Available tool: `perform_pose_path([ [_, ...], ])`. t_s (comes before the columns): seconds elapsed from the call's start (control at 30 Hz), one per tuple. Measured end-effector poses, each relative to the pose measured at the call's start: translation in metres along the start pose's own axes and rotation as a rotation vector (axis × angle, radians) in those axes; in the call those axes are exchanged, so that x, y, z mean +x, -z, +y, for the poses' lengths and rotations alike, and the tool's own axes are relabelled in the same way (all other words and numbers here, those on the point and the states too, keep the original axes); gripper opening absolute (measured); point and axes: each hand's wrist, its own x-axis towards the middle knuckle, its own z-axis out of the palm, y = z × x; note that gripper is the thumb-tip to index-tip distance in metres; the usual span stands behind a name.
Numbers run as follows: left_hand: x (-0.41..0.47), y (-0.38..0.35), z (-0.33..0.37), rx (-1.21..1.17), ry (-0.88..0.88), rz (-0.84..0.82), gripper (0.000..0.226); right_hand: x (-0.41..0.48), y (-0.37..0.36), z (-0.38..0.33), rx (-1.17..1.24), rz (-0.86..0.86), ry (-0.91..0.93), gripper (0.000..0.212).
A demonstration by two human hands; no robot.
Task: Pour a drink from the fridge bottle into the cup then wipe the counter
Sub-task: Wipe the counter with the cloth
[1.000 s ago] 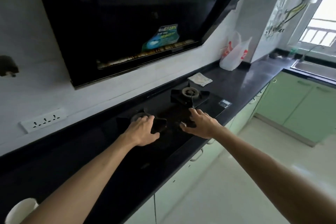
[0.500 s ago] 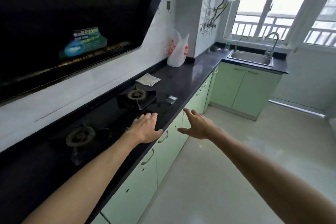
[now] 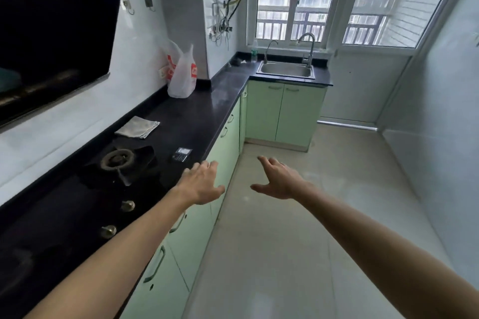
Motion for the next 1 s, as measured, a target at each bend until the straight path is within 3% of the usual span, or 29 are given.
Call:
perform_pose_path([
  [0.57, 0.193, 0.03, -0.052, 0.061, -0.05, -0.011, 0.076, 0.175, 0.036, 0.033, 0.006, 0.017, -0.073, 0.096],
  [1.0, 0.297, 0.026, -0.052, 0.035, -0.014, -0.049, 0.07, 0.269, 0.038, 0.088, 0.046, -0.028, -0.066, 0.095],
])
